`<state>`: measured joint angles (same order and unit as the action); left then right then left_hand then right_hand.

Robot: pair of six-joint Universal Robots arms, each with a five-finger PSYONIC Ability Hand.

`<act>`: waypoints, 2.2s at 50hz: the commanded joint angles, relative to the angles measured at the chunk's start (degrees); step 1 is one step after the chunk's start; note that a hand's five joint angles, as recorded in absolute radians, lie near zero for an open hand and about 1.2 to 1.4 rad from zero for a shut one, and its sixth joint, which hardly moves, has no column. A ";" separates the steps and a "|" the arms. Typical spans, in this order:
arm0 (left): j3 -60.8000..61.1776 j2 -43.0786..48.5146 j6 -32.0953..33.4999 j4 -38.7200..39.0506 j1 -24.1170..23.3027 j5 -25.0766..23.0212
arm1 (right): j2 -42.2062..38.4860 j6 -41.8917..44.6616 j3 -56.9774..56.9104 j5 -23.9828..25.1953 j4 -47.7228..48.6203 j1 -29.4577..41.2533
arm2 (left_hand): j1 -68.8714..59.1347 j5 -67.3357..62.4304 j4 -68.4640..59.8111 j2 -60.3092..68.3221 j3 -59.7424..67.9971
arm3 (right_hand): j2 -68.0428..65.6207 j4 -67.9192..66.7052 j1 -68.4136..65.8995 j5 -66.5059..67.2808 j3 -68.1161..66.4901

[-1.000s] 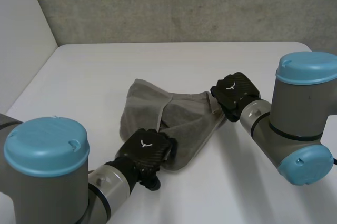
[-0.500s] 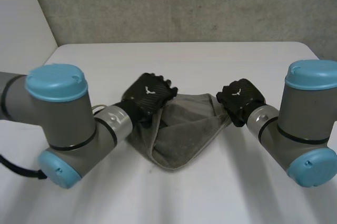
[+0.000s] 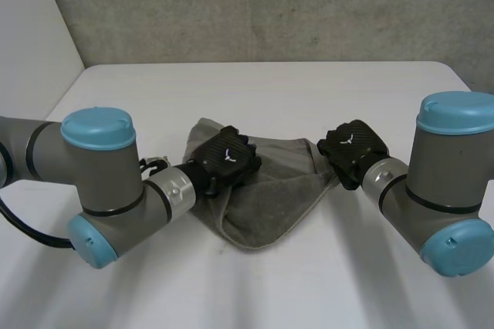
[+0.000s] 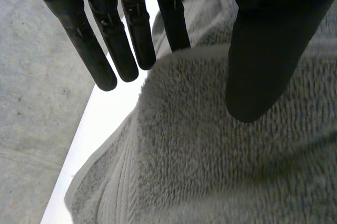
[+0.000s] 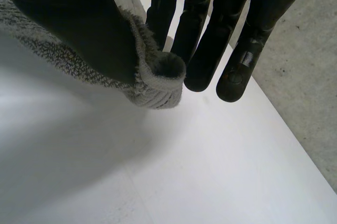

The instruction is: Fold the laundry

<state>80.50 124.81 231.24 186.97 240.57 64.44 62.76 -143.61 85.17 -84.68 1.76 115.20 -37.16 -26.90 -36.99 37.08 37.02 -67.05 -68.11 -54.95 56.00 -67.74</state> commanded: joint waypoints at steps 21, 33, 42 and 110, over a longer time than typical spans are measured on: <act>0.97 1.76 7.56 0.33 5.08 0.60 | -1.15 2.11 -0.62 0.13 -0.53 -2.08 | -12.92 -13.18 -13.09 13.00 13.06 | -12.95 -11.89 -25.05 14.00 -12.26; 4.49 -1.68 7.47 1.29 6.14 0.07 | -2.38 4.92 -1.06 -0.75 -0.44 -4.63 | -12.08 -12.34 -12.25 12.16 12.22 | -12.95 -11.89 -25.05 14.00 -12.26; 4.67 -0.97 7.56 2.17 7.02 0.07 | -2.38 5.01 -0.97 -0.75 -0.44 -4.81 | -14.09 -14.35 -14.26 14.17 14.23 | -12.95 -11.89 -25.05 14.00 -12.26; 28.04 -15.55 -23.03 5.17 8.25 23.54 | 7.91 5.89 14.76 7.43 -4.48 -11.40 | -42.84 -43.10 -43.01 42.92 42.98 | -12.95 -11.89 -25.05 14.00 -12.26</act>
<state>108.04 112.70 206.96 201.78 249.61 87.75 66.68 -137.78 98.23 -77.61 -1.64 106.11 -67.01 -58.98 -69.74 69.69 69.64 -67.44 -68.43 -54.94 56.41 -68.17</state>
